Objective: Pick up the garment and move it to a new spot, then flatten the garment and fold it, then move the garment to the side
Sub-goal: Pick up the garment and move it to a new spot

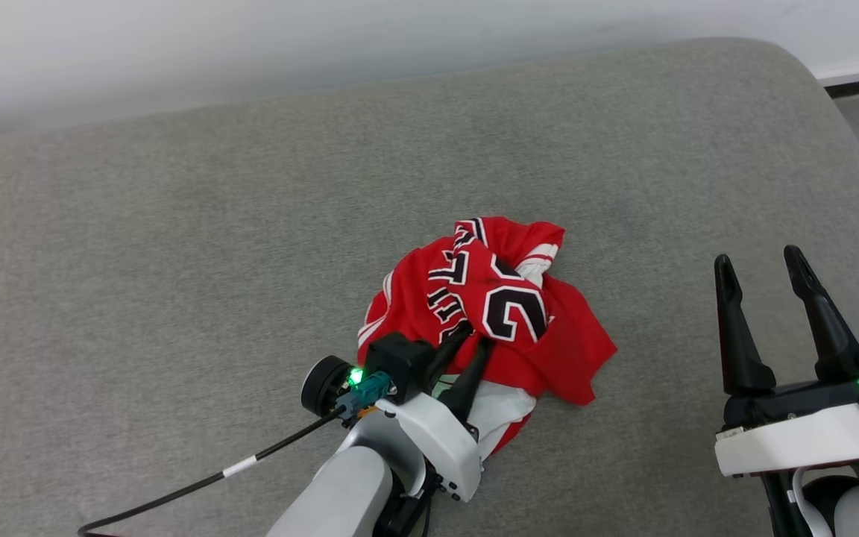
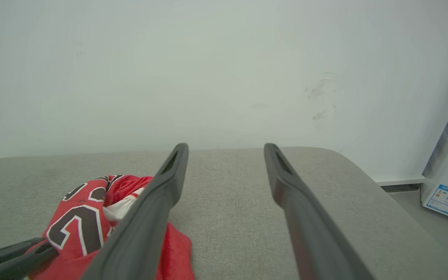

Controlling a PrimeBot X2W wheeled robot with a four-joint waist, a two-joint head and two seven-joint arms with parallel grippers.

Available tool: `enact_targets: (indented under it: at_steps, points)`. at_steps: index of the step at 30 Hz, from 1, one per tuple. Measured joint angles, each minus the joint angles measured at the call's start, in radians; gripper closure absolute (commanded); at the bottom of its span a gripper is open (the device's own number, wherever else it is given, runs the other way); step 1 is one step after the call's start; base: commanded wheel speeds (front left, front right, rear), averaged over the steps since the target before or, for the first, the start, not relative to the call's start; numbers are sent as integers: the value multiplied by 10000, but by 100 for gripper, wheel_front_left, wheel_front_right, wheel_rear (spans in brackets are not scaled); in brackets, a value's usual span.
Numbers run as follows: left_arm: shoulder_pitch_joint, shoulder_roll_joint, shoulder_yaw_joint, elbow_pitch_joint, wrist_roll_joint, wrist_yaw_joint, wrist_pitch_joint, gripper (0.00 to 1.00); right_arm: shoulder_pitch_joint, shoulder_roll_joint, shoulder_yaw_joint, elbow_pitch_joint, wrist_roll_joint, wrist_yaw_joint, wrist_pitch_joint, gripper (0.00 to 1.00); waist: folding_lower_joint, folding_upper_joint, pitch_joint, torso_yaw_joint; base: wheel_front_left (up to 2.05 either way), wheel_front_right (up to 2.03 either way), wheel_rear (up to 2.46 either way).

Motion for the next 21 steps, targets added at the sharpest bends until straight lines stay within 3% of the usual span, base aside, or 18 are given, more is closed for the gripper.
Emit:
enact_targets:
  at_steps: [1,5,11,16,21]
  points:
    - [-6,-6,-65,-4,-10,0,-144,0,-41,0,-15,33,-13,0,0,0,0,0,-12,71,0,0,0]
    - [-89,-2,-174,-376,-102,50,-757,0,-70,6,-90,109,-48,0,-10,0,0,0,-244,400,0,0,0]
    - [-7,71,867,-1430,-343,957,-1089,0,168,4,-276,134,-161,0,190,0,0,0,-827,1283,0,0,0]
    - [558,614,2038,-1756,-366,1597,-1114,0,381,8,-397,238,-173,0,272,0,-1,0,-1148,1755,0,0,0]
    - [1460,1298,2926,-2096,-313,1898,-1131,0,685,6,-518,372,-104,0,362,0,-1,0,-1520,2016,0,0,0]
